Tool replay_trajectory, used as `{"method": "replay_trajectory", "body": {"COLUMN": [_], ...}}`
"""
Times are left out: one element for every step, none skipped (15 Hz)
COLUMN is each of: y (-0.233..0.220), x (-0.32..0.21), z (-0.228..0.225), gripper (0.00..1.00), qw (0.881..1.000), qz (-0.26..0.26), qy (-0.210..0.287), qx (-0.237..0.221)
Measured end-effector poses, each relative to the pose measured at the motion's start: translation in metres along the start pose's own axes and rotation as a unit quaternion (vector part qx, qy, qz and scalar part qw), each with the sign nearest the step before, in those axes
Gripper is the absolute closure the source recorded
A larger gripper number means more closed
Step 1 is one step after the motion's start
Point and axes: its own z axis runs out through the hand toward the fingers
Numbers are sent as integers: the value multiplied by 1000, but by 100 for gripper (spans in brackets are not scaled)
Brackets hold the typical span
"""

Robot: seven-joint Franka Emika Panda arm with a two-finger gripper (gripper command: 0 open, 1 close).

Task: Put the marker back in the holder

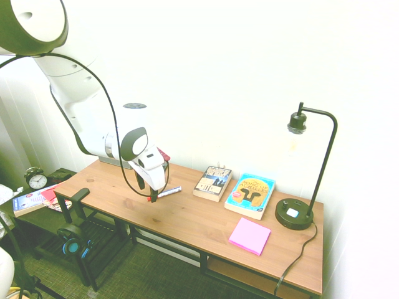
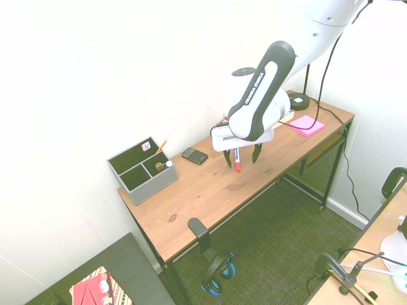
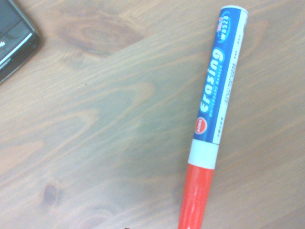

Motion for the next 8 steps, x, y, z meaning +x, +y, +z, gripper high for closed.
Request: {"method": "replay_trajectory", "body": {"y": [-3, -7, -11, -15, -20, -25, -30, -33], "x": [1, 2, 5, 7, 8, 9, 10, 11], "z": [6, 12, 17, 21, 25, 27, 27, 27], "gripper": [100, 100, 100, 100, 100, 100, 100, 100], "qw": [1000, 1000, 1000, 1000, 1000, 1000, 1000, 1000], "qz": [4, 9, 16, 20, 22, 23, 25, 25], "qy": [-2, -3, -4, -4, -5, -6, -6, -7], "qx": [-1, -2, -2, -2, -1, 1, 4, 6]}}
